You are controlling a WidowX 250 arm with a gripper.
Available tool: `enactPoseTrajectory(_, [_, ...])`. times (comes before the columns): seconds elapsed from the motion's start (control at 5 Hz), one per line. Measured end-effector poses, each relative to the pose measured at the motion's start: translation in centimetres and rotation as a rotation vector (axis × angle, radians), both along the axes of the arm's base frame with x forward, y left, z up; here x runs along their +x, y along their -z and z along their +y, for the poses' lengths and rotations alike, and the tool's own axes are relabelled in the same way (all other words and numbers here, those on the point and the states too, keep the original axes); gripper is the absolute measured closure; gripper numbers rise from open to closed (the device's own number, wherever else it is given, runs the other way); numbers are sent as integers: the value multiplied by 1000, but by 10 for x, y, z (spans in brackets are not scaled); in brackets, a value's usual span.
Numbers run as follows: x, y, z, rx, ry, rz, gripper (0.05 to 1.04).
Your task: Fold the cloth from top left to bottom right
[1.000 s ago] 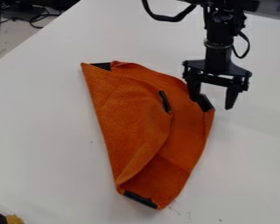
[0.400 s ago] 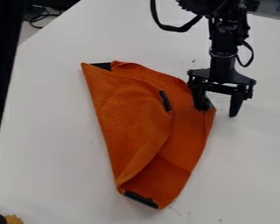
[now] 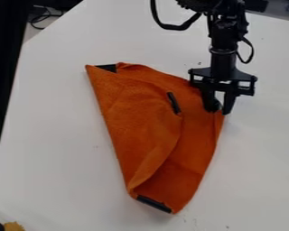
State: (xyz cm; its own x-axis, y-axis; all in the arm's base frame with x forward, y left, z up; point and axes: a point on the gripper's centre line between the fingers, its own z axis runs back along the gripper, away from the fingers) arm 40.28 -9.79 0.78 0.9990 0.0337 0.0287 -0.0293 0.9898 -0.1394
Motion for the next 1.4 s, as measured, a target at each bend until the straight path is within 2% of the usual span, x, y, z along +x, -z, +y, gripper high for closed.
enactPoseTrajectory(0.2, [-1,1,1,7,3,-3,870])
enactPoseTrajectory(0.4, [-2,0,4,23,9,-35,980])
enactPoseTrajectory(0.6, [-8,-6,8,85,6,-54,1015])
enactPoseTrajectory(0.8, [-15,-32,19,120,-44,-106,1018])
enactPoseTrajectory(1.0, [-27,-45,51,114,-141,-166,1018])
enactPoseTrajectory(1.2, [-47,-49,98,95,-258,-230,1018])
enactPoseTrajectory(1.4, [-70,-42,135,70,-319,-245,1018])
